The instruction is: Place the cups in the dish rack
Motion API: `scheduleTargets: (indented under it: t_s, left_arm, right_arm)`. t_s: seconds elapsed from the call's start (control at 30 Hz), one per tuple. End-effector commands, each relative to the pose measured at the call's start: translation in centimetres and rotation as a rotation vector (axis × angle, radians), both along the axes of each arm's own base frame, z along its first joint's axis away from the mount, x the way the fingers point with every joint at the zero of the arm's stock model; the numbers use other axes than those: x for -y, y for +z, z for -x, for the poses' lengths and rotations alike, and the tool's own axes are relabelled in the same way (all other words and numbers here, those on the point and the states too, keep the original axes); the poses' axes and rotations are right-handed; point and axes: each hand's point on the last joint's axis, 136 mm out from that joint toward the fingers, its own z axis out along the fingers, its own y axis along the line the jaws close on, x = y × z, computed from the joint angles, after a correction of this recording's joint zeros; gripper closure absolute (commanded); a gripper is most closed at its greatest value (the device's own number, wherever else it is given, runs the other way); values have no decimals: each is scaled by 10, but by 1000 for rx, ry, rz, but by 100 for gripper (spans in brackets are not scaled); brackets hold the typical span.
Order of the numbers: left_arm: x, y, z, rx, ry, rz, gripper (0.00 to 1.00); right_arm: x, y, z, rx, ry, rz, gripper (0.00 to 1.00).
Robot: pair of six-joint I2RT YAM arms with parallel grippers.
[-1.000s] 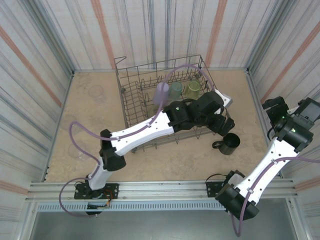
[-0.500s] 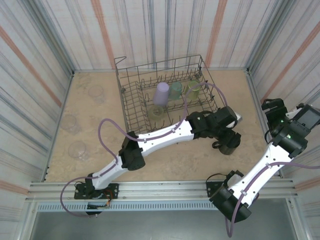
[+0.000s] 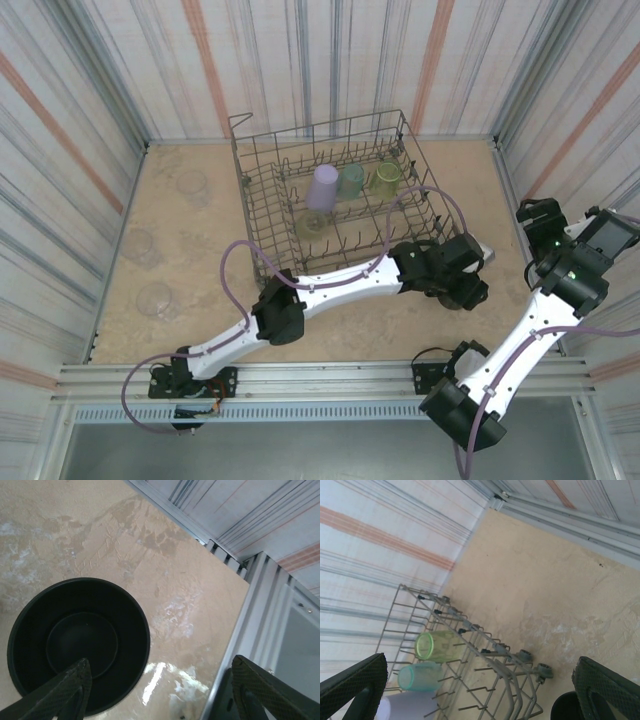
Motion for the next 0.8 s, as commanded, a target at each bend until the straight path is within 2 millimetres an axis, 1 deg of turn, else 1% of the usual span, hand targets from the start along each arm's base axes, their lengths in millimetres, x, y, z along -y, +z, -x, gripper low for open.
scheduleTargets:
  t_s: [0.0,0.13,0.3,0.43,0.63,0.77]
  left_arm:
    - [12,4,-6,81,-5,38,27]
    - [14,-3,-15,135,11,30,31]
    - [18,-12,-21,187,9,27,39]
    - [19,-20,-18,183,-11,19,39]
    - [18,-29,-8,183,-48,-4,39]
    - [16,-32,-8,189,-50,-22,40]
  right_arm:
    - [-1,5,2,9,9,52,1]
    - [-3,6,2,10,13,61,1]
    - [-3,8,1,15,18,59,1]
    - [-4,6,1,11,19,58,1]
    - [-3,5,2,6,15,65,1]
    - [-3,7,1,9,16,66,1]
